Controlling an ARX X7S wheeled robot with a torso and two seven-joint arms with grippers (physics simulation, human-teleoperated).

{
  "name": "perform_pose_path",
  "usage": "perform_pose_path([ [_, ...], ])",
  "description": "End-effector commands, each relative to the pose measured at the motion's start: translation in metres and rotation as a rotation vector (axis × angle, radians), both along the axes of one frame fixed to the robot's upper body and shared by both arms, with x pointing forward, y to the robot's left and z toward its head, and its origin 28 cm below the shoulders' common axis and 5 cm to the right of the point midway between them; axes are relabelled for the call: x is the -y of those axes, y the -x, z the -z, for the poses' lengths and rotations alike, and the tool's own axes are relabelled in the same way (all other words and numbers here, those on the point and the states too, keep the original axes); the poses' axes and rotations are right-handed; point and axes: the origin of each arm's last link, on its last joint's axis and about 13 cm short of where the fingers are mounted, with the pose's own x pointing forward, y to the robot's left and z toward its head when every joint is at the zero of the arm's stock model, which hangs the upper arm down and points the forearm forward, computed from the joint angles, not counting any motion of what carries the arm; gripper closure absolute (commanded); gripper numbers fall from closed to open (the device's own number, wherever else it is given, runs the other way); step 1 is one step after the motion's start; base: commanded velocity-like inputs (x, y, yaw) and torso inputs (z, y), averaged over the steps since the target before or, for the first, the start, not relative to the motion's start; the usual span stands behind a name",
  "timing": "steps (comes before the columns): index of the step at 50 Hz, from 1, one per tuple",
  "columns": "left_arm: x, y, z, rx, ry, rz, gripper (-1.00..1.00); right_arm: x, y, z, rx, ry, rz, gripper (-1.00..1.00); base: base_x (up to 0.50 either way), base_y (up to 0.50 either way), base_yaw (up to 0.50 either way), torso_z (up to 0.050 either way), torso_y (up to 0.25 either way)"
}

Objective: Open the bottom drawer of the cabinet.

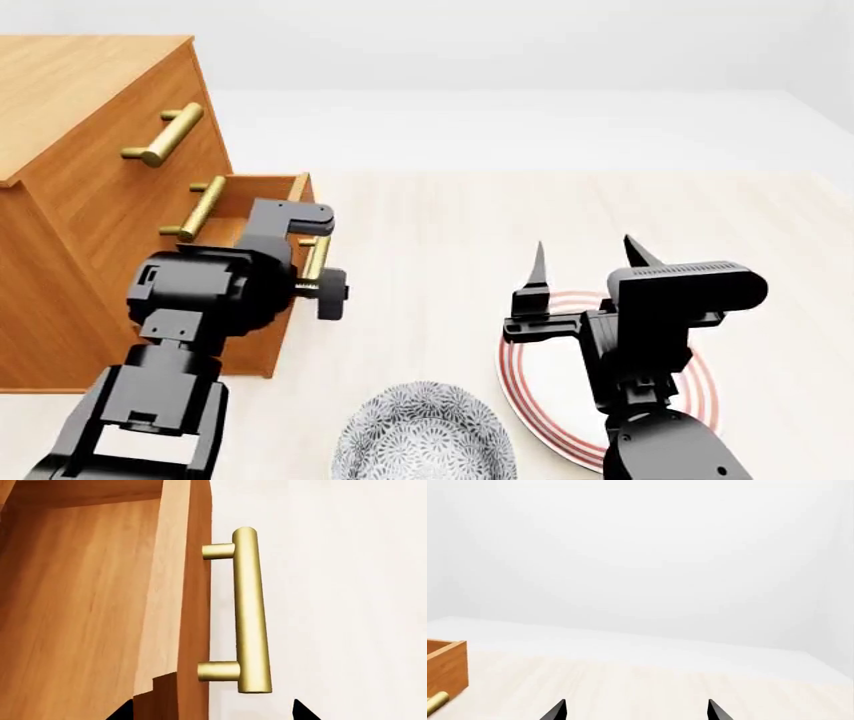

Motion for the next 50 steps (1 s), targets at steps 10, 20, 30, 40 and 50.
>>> perform_pose_path([
  [10,0.006,0.007,-0.002,-0.025,0.085,0.095,-1.00,0.000,0.000,0.001,-0.001,0.000,0.002,-1.00,0.00,0.00,0.00,0.000,0.000],
  [20,0.011,0.009,-0.003,-0.018,0.111,0.139,-1.00,0.000,0.000,0.002,-0.003,0.000,0.004,-1.00,0.00,0.00,0.00,0.000,0.000],
  [30,0.023,0.009,-0.002,-0.029,0.142,0.188,-1.00,0.001,0.001,-0.001,0.004,0.001,0.005,-1.00,0.00,0.00,0.00,0.000,0.000],
  [40,0.046,0.010,0.001,-0.033,0.178,0.267,-1.00,0.001,0.002,-0.003,0.009,0.004,0.005,-1.00,0.00,0.00,0.00,0.000,0.000],
  [50,0.065,0.015,0.002,-0.039,0.220,0.328,-1.00,0.002,0.003,-0.002,0.008,0.000,0.008,-1.00,0.00,0.00,0.00,0.000,0.000],
])
